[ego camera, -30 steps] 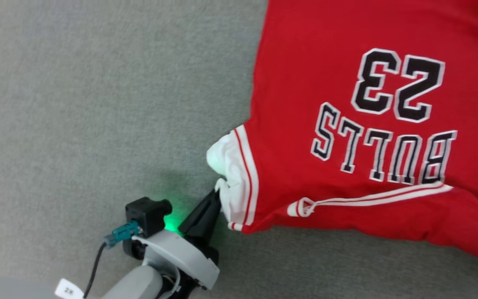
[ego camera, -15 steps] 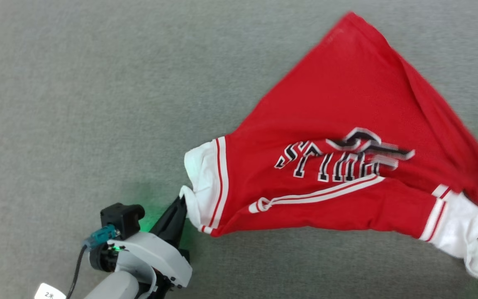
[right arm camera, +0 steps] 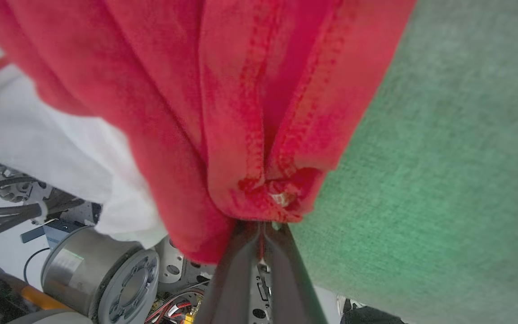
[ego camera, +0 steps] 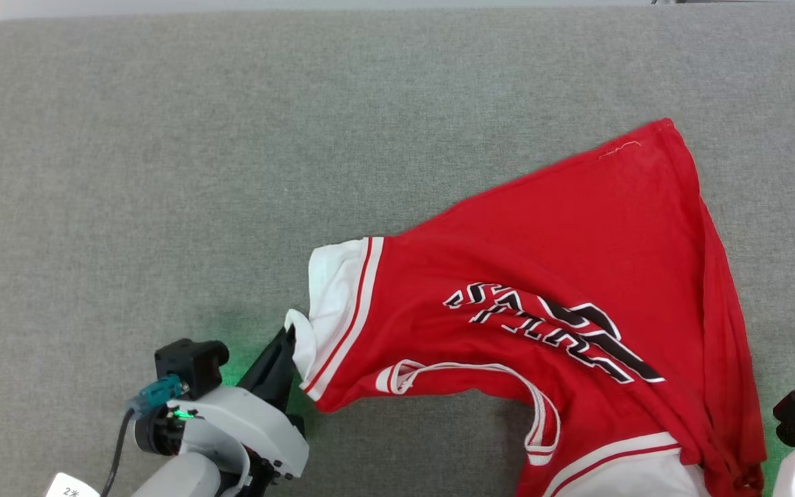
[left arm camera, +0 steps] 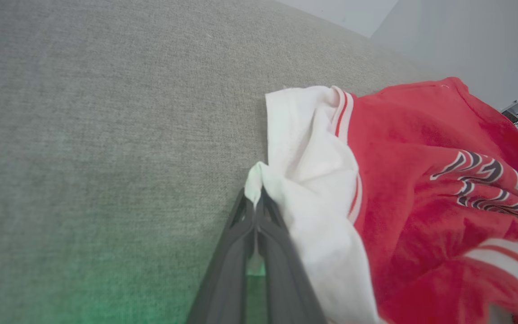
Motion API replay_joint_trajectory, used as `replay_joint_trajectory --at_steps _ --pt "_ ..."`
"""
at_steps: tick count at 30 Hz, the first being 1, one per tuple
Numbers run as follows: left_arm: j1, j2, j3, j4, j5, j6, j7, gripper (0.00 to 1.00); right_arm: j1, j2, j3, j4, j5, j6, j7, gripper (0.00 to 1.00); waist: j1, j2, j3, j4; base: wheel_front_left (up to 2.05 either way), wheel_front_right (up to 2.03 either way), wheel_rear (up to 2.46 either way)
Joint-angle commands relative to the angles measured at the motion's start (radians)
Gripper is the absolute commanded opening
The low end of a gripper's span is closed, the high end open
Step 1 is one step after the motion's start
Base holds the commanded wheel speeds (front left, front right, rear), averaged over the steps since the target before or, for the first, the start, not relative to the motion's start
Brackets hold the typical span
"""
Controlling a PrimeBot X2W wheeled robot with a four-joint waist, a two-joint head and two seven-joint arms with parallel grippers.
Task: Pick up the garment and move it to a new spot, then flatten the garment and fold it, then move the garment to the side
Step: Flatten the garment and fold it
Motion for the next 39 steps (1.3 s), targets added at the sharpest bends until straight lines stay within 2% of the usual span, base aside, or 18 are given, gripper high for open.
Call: replay_joint_trajectory --at_steps 1,2,3,4,7,12,16,19,21,26,29,33,39 --pt "0.005 0.004 0.000 -0.004 0.000 0.003 0.002 0.00 0.032 0.030 0.016 0.015 -0.021 -0.001 0.011 0.00 0.0000 -0.0001 -0.001 -0.002 0.00 0.00 0.00" --pt "0.004 0.004 -0.001 -0.005 0.001 0.004 0.003 0.00 0.026 0.039 0.001 0.013 -0.032 -0.001 -0.002 0.15 0.0000 -0.0001 -0.003 -0.002 0.00 0.00 0.00" --pt "0.004 0.004 -0.002 -0.005 0.001 0.004 0.005 0.00 0.017 0.045 -0.011 0.008 -0.046 -0.001 -0.012 0.66 0.0000 -0.0001 -0.005 -0.002 0.00 0.00 0.00" --pt "0.004 0.003 -0.003 -0.006 0.001 0.004 0.006 0.00 0.008 0.049 -0.024 0.000 -0.052 -0.001 -0.019 1.00 0.0000 -0.0001 -0.007 -0.002 0.00 0.00 0.00" --pt "0.005 -0.001 -0.008 -0.007 0.001 0.004 0.007 0.00 -0.032 0.061 -0.096 -0.042 -0.035 -0.001 -0.032 1.00 0.0000 -0.0001 -0.012 0.004 0.00 0.00 0.00" --pt "-0.002 -0.012 -0.015 -0.010 0.003 -0.004 0.003 0.00 -0.109 0.033 -0.222 -0.160 -0.009 -0.001 0.009 1.00 0.0000 -0.0001 -0.010 0.028 0.00 0.00 0.00" --pt "-0.021 -0.026 -0.025 -0.007 0.011 -0.012 0.004 0.00 -0.283 0.003 -0.234 -0.173 -0.080 -0.001 -0.008 1.00 0.0000 -0.0001 0.009 0.052 0.00 0.00 0.00" --pt "-0.042 -0.042 -0.035 0.000 0.016 -0.022 0.006 0.00 -0.426 -0.008 -0.166 -0.100 -0.147 -0.001 -0.021 1.00 0.0000 -0.0001 0.030 0.080 0.00 0.00 0.00" --pt "-0.056 -0.053 -0.040 0.005 0.020 -0.027 0.005 0.00 -0.523 0.007 -0.113 -0.030 -0.167 -0.001 -0.019 1.00 0.0000 -0.0001 0.048 0.101 0.00 0.00 0.00" --pt "-0.088 -0.086 -0.049 0.017 0.027 -0.043 -0.004 0.00 -0.744 0.004 0.008 0.195 -0.233 -0.001 -0.042 1.00 0.0000 -0.0001 0.101 0.152 0.00 0.00 0.00" --pt "-0.110 -0.109 -0.059 0.033 0.031 -0.054 -0.006 0.00 -0.848 0.021 0.041 0.340 -0.263 -0.001 -0.059 1.00 0.0000 -0.0001 0.131 0.183 0.00 0.00 0.00" --pt "-0.134 -0.136 -0.065 0.066 0.035 -0.070 -0.011 0.00 -0.925 0.021 0.113 0.483 -0.280 -0.001 -0.054 1.00 0.0000 -0.0001 0.154 0.213 0.00 0.00 0.00" --pt "-0.139 -0.152 -0.059 0.097 0.036 -0.077 -0.018 0.00 -0.938 0.024 0.180 0.581 -0.226 -0.001 -0.025 1.00 0.0000 -0.0001 0.158 0.225 0.00 0.00 0.00"
